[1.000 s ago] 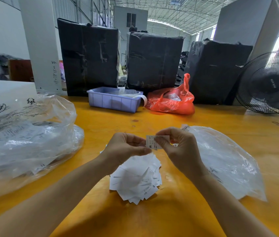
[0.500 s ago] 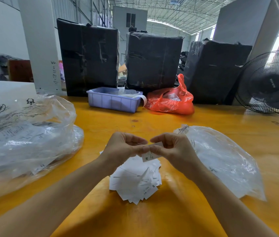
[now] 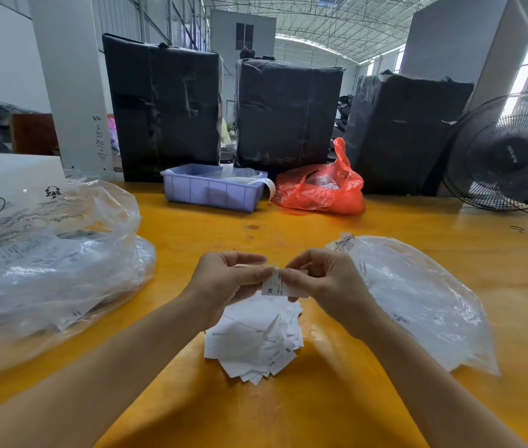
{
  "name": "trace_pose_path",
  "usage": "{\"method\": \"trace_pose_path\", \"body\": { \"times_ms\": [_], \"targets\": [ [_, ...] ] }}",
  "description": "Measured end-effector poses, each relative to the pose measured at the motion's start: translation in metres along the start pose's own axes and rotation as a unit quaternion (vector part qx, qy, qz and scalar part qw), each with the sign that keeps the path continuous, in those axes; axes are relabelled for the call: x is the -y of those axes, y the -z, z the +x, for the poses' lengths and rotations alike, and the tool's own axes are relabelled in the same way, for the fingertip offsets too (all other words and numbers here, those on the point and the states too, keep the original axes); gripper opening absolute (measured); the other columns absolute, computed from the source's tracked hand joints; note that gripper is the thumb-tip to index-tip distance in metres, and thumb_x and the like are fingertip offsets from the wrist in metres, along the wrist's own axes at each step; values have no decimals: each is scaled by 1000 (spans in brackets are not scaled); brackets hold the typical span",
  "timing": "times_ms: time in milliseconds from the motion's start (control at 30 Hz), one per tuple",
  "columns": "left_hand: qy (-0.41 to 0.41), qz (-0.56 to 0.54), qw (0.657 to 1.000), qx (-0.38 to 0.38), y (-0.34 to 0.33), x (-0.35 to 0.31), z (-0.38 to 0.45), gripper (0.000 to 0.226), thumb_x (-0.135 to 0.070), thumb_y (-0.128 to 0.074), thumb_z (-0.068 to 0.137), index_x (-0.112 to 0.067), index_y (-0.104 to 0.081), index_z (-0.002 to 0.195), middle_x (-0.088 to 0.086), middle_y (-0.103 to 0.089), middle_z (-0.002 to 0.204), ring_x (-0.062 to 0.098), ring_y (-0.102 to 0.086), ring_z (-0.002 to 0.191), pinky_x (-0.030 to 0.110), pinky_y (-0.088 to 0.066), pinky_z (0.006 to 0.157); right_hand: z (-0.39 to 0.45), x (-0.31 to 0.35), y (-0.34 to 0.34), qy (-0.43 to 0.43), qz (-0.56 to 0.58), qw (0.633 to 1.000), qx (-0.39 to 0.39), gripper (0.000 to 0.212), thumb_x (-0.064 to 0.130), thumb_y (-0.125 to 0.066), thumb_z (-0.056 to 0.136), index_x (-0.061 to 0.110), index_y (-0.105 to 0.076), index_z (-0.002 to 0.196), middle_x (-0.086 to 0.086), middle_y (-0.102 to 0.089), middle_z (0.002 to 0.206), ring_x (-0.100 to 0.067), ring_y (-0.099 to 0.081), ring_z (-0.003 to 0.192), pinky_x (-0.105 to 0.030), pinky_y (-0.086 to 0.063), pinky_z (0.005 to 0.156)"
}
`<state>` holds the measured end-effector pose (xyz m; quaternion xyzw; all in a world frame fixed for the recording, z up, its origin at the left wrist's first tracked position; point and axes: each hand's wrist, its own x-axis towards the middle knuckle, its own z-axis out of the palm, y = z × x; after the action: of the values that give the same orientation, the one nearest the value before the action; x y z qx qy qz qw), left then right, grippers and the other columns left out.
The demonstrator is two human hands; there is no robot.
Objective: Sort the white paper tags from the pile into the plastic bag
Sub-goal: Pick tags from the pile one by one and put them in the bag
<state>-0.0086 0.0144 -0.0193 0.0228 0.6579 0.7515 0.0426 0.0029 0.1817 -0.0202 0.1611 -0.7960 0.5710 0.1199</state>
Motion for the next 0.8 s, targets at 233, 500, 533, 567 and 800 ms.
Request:
{"method": "trace_pose_path", "body": {
  "times_ms": [233,500,533,567,800],
  "targets": [
    [-7,-4,1000,-14,-7,7,0,19,-2,-77,71,-8,-67,86,7,-71,73,11,-67,63,17,-52,54,1,-5,-2,-72,68,995,-30,26,17,-68,84,7,-63,108,-12,-70,79,-17,-69,60,-25,-54,61],
    [-19,-55,997,-58,-5,15,3,23,-2,-79,66,-6,-66,84,12,-71,77,19,-69,62,26,-54,53,-7,1,-19,12,-145,985,89,47,34,-61,89,16,-54,131,10,-60,96,2,-58,70,-14,-47,65],
    [-20,-57,996,-59,-5,15,4,25,-4,-80,64,-6,-66,84,12,-71,77,20,-69,61,27,-53,51,-8,2,-20,8,-145,985,98,53,34,-63,87,17,-49,135,6,-58,102,2,-57,73,-13,-46,67],
    [-22,-60,996,-65,-5,16,5,26,-5,-80,62,-6,-66,84,12,-71,77,20,-69,61,27,-52,50,-8,3,-19,3,-135,987,87,57,33,-65,85,18,-47,137,3,-58,108,-2,-59,77,-15,-49,70],
    [-52,-55,992,-105,-5,18,7,14,-14,-79,68,-11,-66,73,5,-70,68,22,-66,67,31,-51,58,-11,10,-15,4,-47,999,24,31,16,-74,79,14,-69,109,-5,-72,87,-19,-69,70,-24,-54,64]
  ]
}}
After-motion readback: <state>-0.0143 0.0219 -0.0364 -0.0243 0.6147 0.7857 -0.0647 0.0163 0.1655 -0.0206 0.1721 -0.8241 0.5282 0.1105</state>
